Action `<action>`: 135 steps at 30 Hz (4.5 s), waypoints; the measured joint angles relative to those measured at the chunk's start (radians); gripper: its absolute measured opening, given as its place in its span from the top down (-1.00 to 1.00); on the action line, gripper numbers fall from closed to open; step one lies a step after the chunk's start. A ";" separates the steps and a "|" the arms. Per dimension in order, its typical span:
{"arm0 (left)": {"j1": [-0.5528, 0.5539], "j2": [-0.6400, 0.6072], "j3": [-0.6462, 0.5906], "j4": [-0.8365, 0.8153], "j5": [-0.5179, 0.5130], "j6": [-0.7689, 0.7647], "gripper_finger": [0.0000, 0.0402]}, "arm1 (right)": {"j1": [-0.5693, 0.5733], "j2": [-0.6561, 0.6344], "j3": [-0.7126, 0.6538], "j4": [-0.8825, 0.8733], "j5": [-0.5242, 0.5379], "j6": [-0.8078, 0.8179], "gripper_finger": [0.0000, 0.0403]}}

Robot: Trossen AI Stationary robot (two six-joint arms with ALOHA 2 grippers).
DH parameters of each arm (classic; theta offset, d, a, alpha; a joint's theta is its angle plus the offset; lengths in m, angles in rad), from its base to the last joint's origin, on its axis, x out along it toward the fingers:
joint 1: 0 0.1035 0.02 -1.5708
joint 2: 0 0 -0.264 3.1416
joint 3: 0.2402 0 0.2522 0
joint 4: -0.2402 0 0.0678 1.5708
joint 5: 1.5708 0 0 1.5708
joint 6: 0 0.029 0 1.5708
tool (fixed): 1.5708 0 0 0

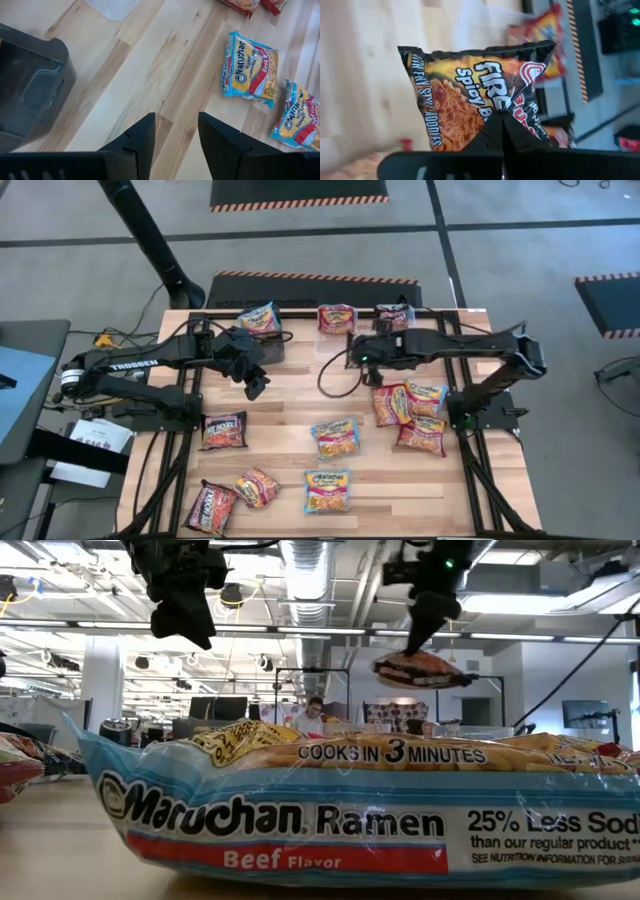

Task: Sort Maruchan noodles
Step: Put the black noodle pack into the right transparent bin

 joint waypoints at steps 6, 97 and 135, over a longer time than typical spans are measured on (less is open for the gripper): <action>0.000 0.000 0.000 0.000 0.000 0.002 0.32 | -0.109 -0.128 -0.136 0.028 0.060 -0.011 0.98; 0.000 0.000 0.000 -0.001 -0.026 0.017 0.32 | -0.448 -0.002 -0.373 0.512 -0.166 -0.397 0.49; 0.000 0.000 0.000 0.000 -0.026 0.032 0.32 | -0.467 -0.005 -0.373 0.461 -0.220 -0.354 0.49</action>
